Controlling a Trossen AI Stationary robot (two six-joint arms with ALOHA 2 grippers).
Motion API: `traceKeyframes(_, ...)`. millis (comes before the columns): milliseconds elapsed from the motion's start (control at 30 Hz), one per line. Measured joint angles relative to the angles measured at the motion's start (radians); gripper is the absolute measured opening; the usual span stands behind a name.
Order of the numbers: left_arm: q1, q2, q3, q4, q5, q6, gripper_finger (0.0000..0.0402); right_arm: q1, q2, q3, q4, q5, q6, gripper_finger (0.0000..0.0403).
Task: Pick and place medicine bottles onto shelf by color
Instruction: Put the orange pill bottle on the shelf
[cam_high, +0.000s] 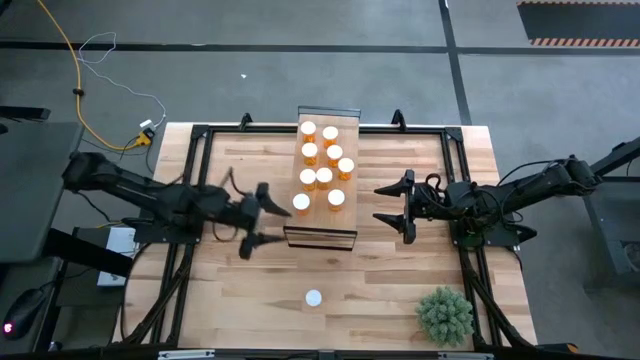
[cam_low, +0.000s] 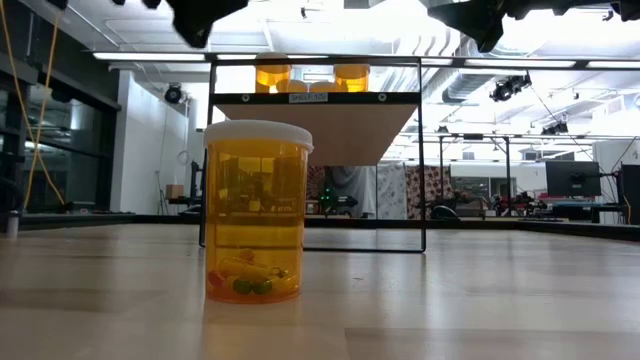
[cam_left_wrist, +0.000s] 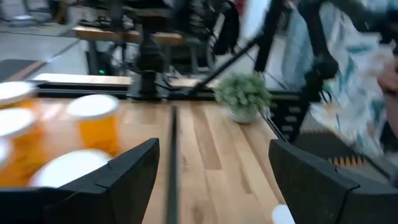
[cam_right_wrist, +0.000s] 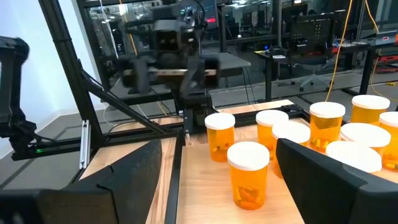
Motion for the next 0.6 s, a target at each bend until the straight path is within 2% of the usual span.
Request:
traceKeyframes(133, -0.079, 0.164, 0.113, -0.034, 0.02, 0.072, 0.0294, 0.0, 0.0, 0.0, 0.0, 0.0, 0.0, 0.0307)
traceKeyframes(400, -0.205, 0.476, 0.378, -0.299, -0.008, 0.205, 0.0294, 0.0, 0.0, 0.0, -0.003, 0.0, -0.007, 0.0307)
traceKeyframes(600, -0.239, 0.657, 0.477, -0.338, 0.034, 0.232, 0.0294, 0.0, 0.0, 0.0, -0.008, 0.0, -0.007, 0.0307)
